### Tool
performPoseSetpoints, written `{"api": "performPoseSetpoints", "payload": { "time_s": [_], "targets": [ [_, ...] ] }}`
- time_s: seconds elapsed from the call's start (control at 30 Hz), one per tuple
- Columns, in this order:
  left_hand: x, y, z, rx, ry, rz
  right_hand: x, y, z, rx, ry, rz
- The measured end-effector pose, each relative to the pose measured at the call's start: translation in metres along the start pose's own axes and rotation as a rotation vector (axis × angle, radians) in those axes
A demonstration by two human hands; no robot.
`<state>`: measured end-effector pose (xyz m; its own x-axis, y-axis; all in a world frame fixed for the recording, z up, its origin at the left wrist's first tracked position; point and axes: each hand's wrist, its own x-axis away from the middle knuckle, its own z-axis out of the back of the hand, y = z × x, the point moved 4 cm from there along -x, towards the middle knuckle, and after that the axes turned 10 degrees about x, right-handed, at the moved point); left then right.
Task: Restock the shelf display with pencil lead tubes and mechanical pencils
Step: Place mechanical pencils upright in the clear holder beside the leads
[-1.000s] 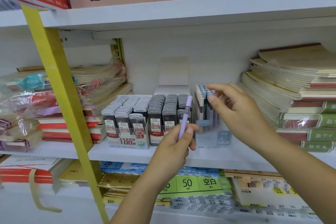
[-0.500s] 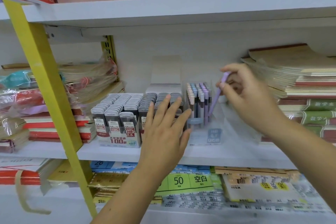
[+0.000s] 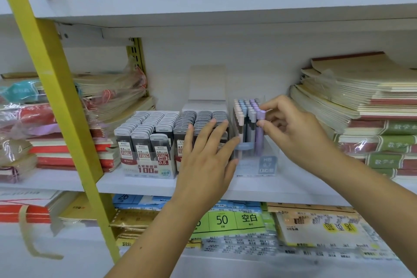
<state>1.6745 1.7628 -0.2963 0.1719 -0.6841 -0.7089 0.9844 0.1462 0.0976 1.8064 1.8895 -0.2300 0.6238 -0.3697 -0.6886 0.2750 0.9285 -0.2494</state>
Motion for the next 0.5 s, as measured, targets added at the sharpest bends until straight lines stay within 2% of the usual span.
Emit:
{"api": "performPoseSetpoints", "payload": {
  "time_s": [0.17, 0.33, 0.5],
  "targets": [
    [0.001, 0.001, 0.002, 0.017, -0.009, -0.009, -0.006, 0.012, -0.008, 0.161, 0.006, -0.063],
    [0.004, 0.004, 0.010, 0.016, 0.044, -0.044, 0.004, 0.013, -0.012, 0.074, -0.004, -0.135],
    [0.062, 0.008, 0.008, 0.222, 0.246, -0.141, 0.072, 0.003, -0.015, -0.190, 0.267, -0.163]
  ]
}}
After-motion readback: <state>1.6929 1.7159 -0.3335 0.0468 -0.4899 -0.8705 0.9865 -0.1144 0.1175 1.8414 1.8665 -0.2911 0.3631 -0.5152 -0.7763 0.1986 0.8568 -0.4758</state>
